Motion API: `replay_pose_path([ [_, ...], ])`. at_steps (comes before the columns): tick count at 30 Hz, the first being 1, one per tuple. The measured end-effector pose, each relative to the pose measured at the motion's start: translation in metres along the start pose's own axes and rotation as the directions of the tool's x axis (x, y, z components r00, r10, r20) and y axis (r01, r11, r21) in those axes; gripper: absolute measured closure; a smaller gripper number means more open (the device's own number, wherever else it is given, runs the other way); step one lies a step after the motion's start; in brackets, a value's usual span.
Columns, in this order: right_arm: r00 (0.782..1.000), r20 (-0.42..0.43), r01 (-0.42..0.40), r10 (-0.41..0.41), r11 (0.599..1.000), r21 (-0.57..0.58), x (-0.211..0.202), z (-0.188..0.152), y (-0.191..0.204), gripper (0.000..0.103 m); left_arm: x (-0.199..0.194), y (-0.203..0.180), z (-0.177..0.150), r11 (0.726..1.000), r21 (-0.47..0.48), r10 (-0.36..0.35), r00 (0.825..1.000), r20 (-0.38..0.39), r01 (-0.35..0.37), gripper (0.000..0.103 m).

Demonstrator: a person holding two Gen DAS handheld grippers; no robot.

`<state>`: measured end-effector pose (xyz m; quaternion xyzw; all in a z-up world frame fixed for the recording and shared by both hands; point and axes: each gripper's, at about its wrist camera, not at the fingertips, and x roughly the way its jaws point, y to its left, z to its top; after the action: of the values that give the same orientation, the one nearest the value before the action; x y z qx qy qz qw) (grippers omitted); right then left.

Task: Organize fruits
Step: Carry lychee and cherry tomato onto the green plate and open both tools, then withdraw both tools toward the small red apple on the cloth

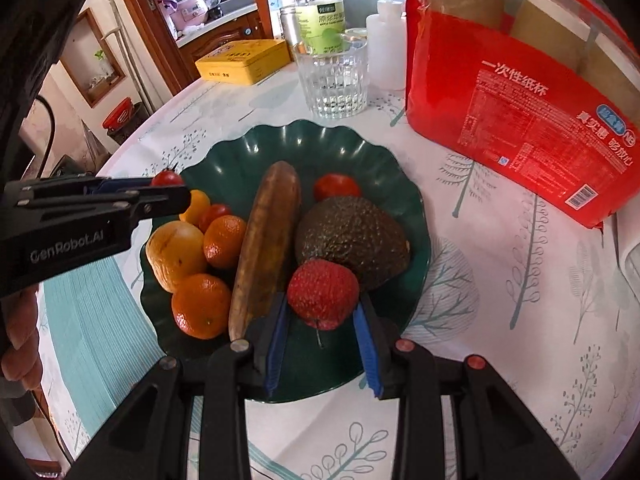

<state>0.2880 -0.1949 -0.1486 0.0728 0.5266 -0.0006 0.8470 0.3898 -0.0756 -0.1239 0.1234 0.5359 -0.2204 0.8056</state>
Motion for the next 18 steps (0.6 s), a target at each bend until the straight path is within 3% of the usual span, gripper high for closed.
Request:
replay_pose_path([
  [5, 0.999, -0.035, -0.02, 0.02, 1.0, 0.004, 0.007, -0.004, 0.002, 0.069, -0.002, -0.003, -0.004, 1.0, -0.01, -0.012, 1.0, 0.01, 0.012, 0.073],
  [18, 0.999, 0.041, -0.014, 0.014, 1.0, -0.005, -0.021, -0.002, 0.005, 0.067, -0.033, -0.001, -0.032, 1.0, -0.023, -0.02, 0.999, 0.031, 0.021, 0.067],
])
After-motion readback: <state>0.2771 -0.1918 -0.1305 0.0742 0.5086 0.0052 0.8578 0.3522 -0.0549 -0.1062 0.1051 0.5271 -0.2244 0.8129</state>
